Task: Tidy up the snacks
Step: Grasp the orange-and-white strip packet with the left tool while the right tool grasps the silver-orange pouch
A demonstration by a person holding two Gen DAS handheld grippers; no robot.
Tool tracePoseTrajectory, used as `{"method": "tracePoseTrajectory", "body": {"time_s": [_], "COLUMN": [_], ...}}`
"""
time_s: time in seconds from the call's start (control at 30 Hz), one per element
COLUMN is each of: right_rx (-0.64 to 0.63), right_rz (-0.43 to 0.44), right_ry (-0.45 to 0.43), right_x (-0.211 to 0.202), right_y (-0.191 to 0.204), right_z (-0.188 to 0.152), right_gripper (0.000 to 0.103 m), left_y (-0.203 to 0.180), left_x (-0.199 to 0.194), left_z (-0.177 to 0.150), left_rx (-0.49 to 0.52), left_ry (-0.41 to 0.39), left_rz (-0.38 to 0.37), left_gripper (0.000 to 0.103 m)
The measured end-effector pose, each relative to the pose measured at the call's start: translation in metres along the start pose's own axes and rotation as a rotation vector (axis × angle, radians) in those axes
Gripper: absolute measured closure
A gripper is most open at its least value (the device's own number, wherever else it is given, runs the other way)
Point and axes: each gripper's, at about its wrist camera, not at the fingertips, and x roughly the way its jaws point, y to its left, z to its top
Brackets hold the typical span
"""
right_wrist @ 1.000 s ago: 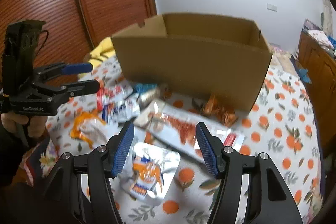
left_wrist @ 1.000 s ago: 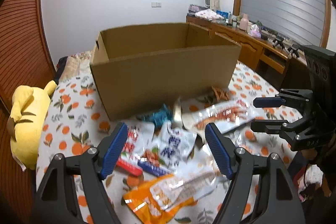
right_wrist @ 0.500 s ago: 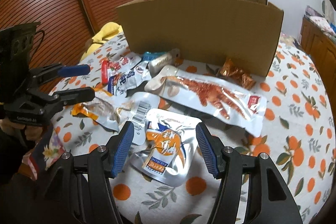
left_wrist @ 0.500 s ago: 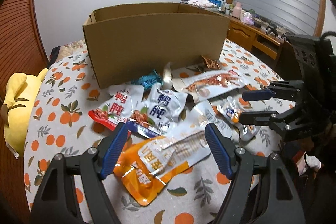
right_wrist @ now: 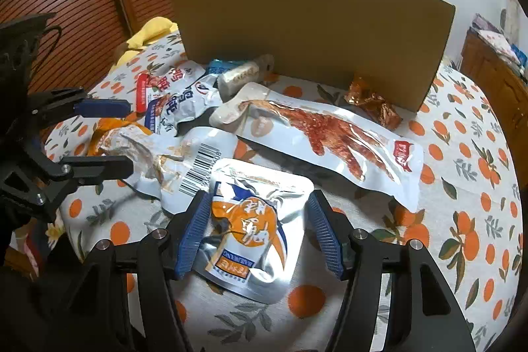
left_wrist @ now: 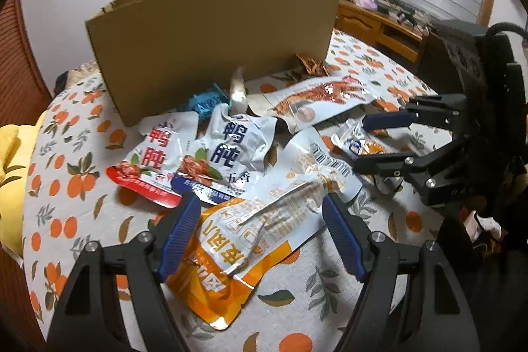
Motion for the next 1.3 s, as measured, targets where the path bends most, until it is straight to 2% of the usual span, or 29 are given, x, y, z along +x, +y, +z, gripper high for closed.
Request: {"method": "tracePoseTrajectory", "body": {"time_s": [0.27, 0.43, 0.73, 0.8, 0.83, 0.87, 0.93, 1.07, 1.3], "right_rx": [-0.008, 0.006, 0.008, 0.011, 0.013, 0.014, 0.015, 0.013, 0.005], "right_rz": [-0.049, -0.079, -0.102, -0.099, -0.098, -0.097, -0.094, -0.089, -0.086], "right_ry": [0.011, 0.001, -0.004, -0.007, -0.009, -0.011, -0.015, -0.019, -0.016], "right_x": [-0.006, -0.009, -0.008, -0.008, -0.008, -0.008, -0.007, -0.007, -0.006], "right_y": [0.000, 0.001, 0.004, 0.004, 0.004, 0.004, 0.005, 0.005, 0.004], "right_z": [-0.009, -0.014, -0.013, -0.013, -0.013, -0.013, -0.013, -0.013, -0.012], "right_gripper": [0.040, 0.040, 0.039, 0.038, 0.037, 0.037, 0.037, 0.036, 0.036], "left_y": [-0.005, -0.016, -0.019, -0.018, -0.017, -0.016, -0.016, -0.017, -0.010], "left_x": [0.011, 0.018, 0.021, 0.022, 0.021, 0.019, 0.017, 0.011, 0.002], "left_z": [0.001, -0.002, 0.000, 0.001, 0.001, 0.002, 0.003, 0.001, 0.003], "left_rx": [0.080, 0.145, 0.138, 0.129, 0.122, 0.120, 0.121, 0.133, 0.069], "left_ry": [0.063, 0.105, 0.107, 0.107, 0.102, 0.096, 0.095, 0.087, 0.048], "left_rz": [-0.049, -0.044, -0.046, -0.046, -0.043, -0.042, -0.032, -0.018, -0.036], "left_gripper": [0.024, 0.020, 0.018, 0.021, 0.029, 0.041, 0.049, 0.058, 0.064]}}
